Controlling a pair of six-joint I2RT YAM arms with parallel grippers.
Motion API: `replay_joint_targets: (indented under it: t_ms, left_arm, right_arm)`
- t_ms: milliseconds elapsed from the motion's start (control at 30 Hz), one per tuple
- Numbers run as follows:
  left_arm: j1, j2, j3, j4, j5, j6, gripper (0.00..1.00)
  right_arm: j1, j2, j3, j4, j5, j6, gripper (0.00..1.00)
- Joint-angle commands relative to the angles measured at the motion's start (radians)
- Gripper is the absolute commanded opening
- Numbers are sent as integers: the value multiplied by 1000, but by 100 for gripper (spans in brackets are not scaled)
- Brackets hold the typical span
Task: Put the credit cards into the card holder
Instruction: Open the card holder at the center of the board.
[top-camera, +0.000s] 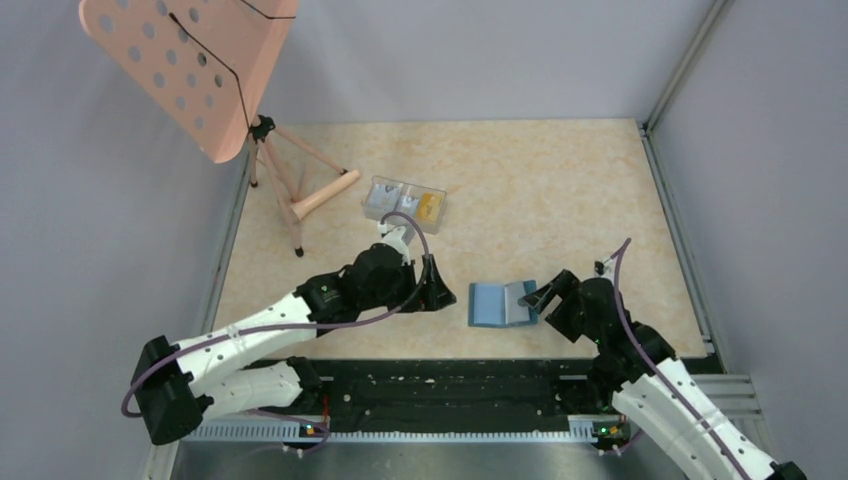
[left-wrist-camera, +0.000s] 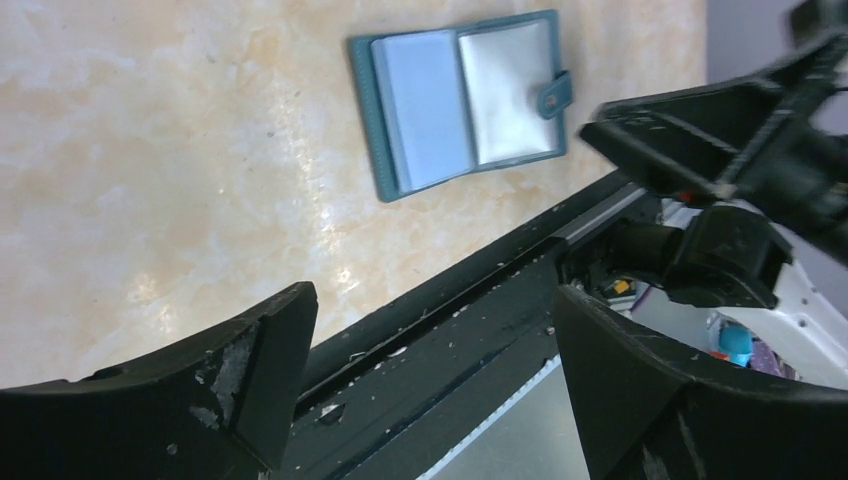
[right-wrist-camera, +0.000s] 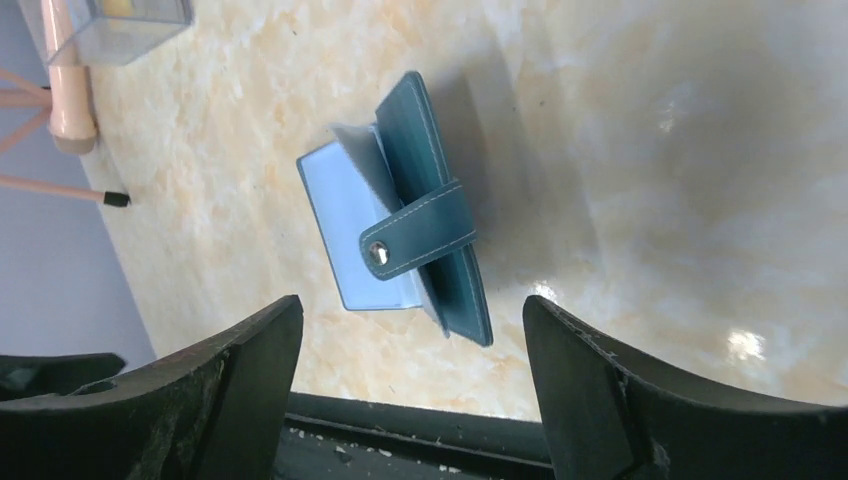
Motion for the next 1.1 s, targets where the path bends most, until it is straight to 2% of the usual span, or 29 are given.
replay_joint_targets:
  t_ms: [0,100,267,367,467,767,900,1067]
  left_arm:
    - [4,51,41,-48,-21,-30,94]
    - [6,84,87,-97,-46,-19,95]
    - [54,123,120,-101,-21,-19,95]
    - [112,145,128,-75,52,2,95]
    - [181,178,162,-67,101,48,95]
    - [410,371,413,-140,167,255,94]
    - [499,537,567,-171,221,342,92]
    - [559,759,817,-259,302,450,88]
  right_arm:
    - [-5,-8,190,-221,119,-123,80]
    - [-5,104,303,-219,56,-227,73]
    - [-4,346,413,-90,-201,-396,31]
    - [-3,455,391,48,-325,-407,12]
    - [-2,562,354,114,-334,-413,0]
    - [-2,633,225,175,-260,-395,0]
    - [-1,655,225,170,-251,-401,0]
    - [-2,692,261,146,-211,-412,1]
